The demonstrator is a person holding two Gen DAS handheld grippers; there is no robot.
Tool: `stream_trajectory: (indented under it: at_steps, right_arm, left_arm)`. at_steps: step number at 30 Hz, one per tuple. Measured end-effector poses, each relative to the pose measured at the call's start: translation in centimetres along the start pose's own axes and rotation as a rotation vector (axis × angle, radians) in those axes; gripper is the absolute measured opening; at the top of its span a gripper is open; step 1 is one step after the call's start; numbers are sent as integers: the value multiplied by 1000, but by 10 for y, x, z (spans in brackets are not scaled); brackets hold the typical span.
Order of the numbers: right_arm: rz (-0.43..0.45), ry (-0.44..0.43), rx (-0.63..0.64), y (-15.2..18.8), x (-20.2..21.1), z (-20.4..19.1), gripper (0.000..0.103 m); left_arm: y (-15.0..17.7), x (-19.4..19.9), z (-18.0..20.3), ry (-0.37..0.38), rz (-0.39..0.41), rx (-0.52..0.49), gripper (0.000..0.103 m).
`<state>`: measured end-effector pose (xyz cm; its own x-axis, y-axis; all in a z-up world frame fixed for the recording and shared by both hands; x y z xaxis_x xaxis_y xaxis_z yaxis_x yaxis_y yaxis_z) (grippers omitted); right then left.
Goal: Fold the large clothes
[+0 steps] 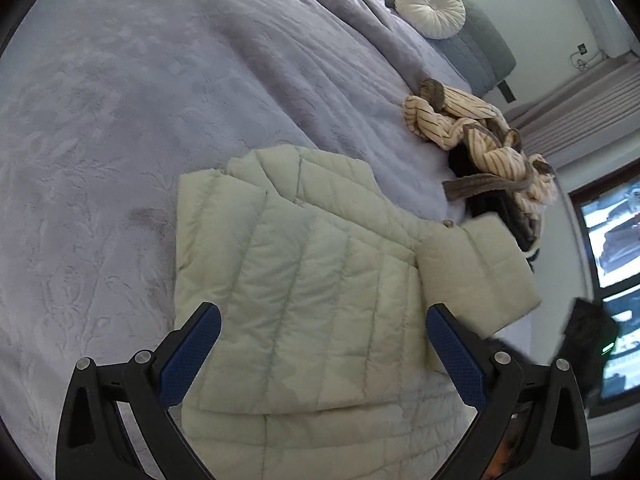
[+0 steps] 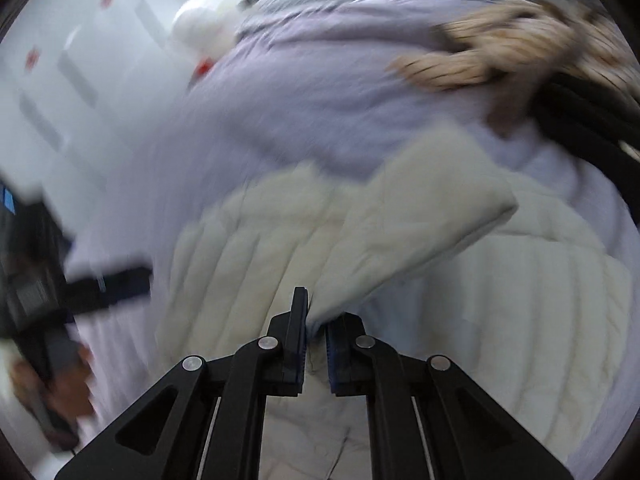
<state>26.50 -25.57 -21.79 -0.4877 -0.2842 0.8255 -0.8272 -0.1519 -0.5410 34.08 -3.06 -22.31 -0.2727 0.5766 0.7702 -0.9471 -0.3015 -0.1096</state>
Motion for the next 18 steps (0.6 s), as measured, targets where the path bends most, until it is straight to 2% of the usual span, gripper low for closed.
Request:
stream_trajectory:
  at_steps: [4, 5, 6, 8, 10, 12, 16, 18]
  right_arm:
    - [-75, -7, 51, 23, -17, -18, 11]
    - [-75, -9, 48, 26, -16, -19, 20]
    - [-71, -13, 39, 28, -14, -19, 40]
    - [-64, -7, 26, 26, -8, -15, 66]
    - [-52, 9, 20, 23, 0, -13, 66]
    - [-43, 29, -12, 24, 12, -6, 66]
    - [-3, 62, -167, 40, 40, 33, 66]
    - [12, 63, -265, 56, 54, 58, 66]
  left_arm:
    - [2, -6, -1, 40, -35, 21, 103]
    - [2, -6, -1, 39, -35, 20, 103]
    - [2, -7, 0, 41, -32, 19, 103]
    - [2, -8, 1, 56, -40, 23, 103]
    - [5, -13, 6, 74, -71, 21, 103]
    - [10, -23, 10, 61, -102, -1, 103]
    - [17, -48, 10, -16, -133, -41, 103]
    - [19, -58, 12, -31, -141, -50, 102]
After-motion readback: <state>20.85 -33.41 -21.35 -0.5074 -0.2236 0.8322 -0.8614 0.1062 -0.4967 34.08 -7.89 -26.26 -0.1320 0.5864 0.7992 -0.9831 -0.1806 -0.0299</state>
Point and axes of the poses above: each gripper's, at about its wrist camera, not at the fingertips, and x roughly against the way its jaws point, z to its right, y to its underside, the point moved 9 cm from there along -x, roughly the way its jaws point, and after that the axes turned 15 degrees about x, right-handed, at the moved point
